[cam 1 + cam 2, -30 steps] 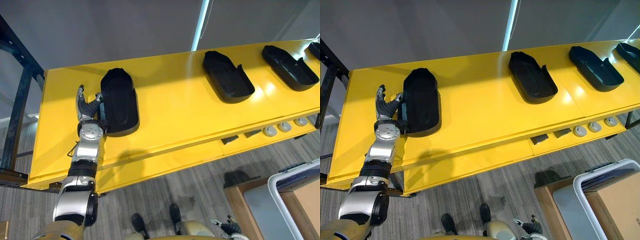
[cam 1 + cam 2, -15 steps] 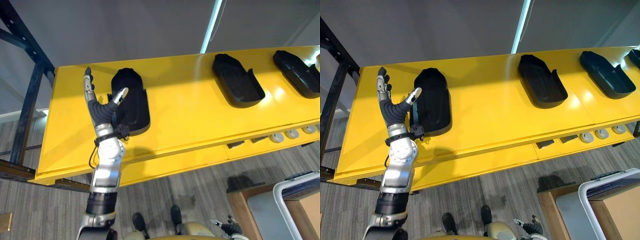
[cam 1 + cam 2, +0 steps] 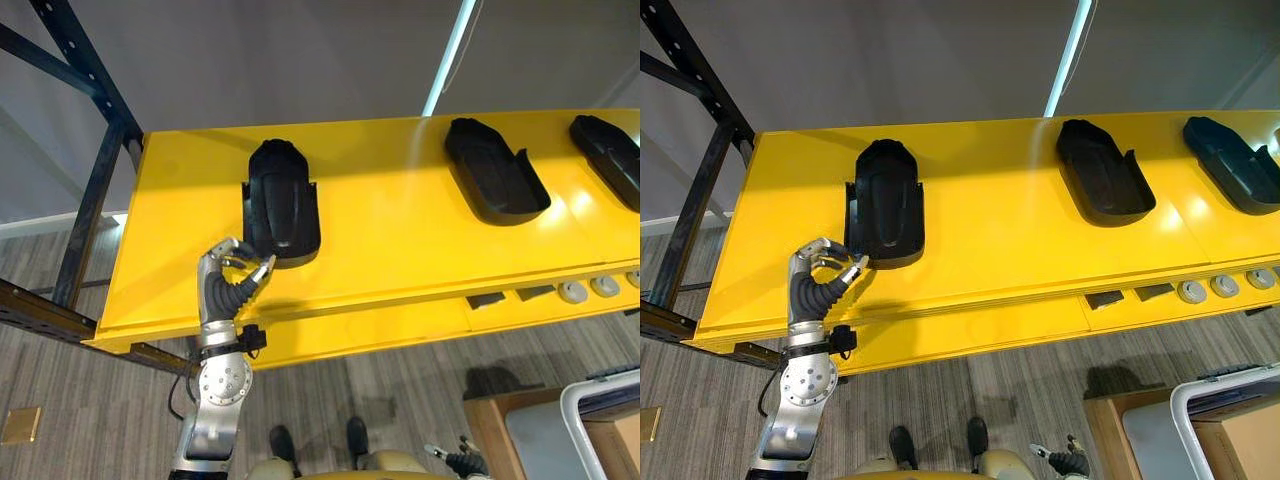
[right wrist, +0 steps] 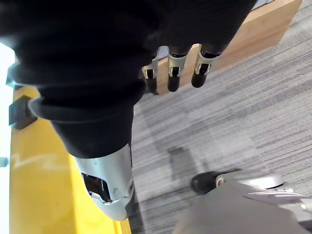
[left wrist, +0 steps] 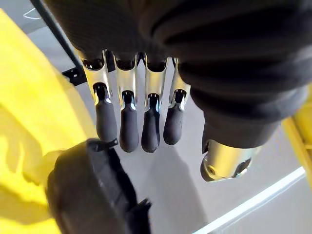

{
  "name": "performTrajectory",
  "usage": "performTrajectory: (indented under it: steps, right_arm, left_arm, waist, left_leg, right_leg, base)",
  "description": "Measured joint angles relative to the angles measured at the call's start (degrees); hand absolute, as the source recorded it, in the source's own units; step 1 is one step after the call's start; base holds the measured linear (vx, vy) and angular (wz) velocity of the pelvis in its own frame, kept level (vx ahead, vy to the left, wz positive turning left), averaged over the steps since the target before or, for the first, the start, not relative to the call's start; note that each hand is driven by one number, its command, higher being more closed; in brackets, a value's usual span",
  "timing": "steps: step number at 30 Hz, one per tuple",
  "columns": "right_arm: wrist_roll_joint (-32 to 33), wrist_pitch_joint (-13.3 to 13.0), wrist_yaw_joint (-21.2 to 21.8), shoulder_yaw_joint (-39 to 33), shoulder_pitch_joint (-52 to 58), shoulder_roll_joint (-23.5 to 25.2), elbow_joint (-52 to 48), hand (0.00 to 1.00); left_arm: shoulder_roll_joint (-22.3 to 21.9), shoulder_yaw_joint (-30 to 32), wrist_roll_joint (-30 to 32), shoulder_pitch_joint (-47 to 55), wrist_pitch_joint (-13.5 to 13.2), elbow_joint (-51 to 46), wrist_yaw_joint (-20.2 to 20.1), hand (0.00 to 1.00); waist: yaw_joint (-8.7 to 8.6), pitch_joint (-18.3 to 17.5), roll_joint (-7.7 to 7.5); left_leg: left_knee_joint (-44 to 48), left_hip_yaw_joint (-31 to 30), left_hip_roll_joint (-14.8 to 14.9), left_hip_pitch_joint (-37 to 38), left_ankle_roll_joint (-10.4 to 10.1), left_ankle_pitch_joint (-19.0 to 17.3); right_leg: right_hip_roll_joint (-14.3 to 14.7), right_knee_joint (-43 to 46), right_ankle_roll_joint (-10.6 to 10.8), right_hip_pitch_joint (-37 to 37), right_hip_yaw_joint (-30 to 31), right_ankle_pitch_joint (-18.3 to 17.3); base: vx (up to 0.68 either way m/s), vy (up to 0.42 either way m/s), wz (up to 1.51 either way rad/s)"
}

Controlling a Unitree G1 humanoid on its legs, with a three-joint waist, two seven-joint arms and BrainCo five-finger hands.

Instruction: Walk over and take plastic housings, then place them on the shelf

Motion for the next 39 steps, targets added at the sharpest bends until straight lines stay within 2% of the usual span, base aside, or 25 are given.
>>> performTrajectory:
  steps: [5, 16, 26, 33, 39]
  right_arm:
    - [0.0, 0.0, -0.1, 1.1, -0.5, -0.3, 0.0, 0.0]
    - [0.0, 0.4, -0.1, 1.6, -1.9, -0.6, 0.6, 0.0]
    - [-0.6, 0.5, -1.0, 1.6, -4.4, 0.2, 0.8, 0.0]
    - [-0.6, 0.6, -1.0, 1.7, -5.6, 2.5, 0.7, 0.0]
    - [-0.6, 0.6, -1.0, 1.7, -5.6, 2.5, 0.7, 0.0]
  left_arm:
    - [1.6, -1.1, 1.2, -0.8, 1.1, 4.8, -1.1, 1.0]
    - [2.5, -2.3, 3.4, -9.2, 1.3, 13.0, -0.8, 1.0]
    - [2.7, -1.5, 4.5, -13.1, 2.1, 15.5, 0.6, 1.0]
    - [2.7, -1.1, 4.5, -15.5, 3.8, 16.8, 0.6, 1.0]
    - [2.7, -1.1, 4.4, -16.0, 3.9, 16.6, 1.0, 1.0]
  waist:
    - [-0.68, -0.7, 0.15]
    - [-1.72, -1.2, 0.26]
    - [-3.0, -1.3, 0.07]
    - [-3.11, -1.3, 0.05]
    - [-3.1, -1.3, -0.14]
  left_leg:
    - [0.0, -0.1, 0.0, 0.2, 0.0, 0.0]
    - [-0.4, 0.1, -0.6, -0.9, 0.1, 0.0]
    - [-0.3, 0.2, -0.6, -1.6, 0.1, 0.0]
    - [-0.1, 0.4, -0.5, -1.7, 0.1, 0.0]
    - [-0.2, 1.3, -0.6, -2.3, 0.1, 0.0]
  right_leg:
    - [0.0, 0.2, 0.6, 0.0, 0.1, -0.4]
    - [-0.3, 0.3, 0.6, -1.9, 0.5, -0.4]
    - [-0.3, -0.7, -0.1, -1.9, 0.5, 0.4]
    - [-0.2, -0.8, -0.1, -1.9, 0.6, 0.5]
    - [-0.3, -0.8, 0.1, -2.8, 1.2, 0.8]
  base:
    - [0.01, -0.003, -0.01]
    - [-0.02, -0.006, -0.04]
    - [0.03, -0.011, 0.0]
    - [0.0, 0.0, 0.0]
    - [-0.02, -0.007, -0.05]
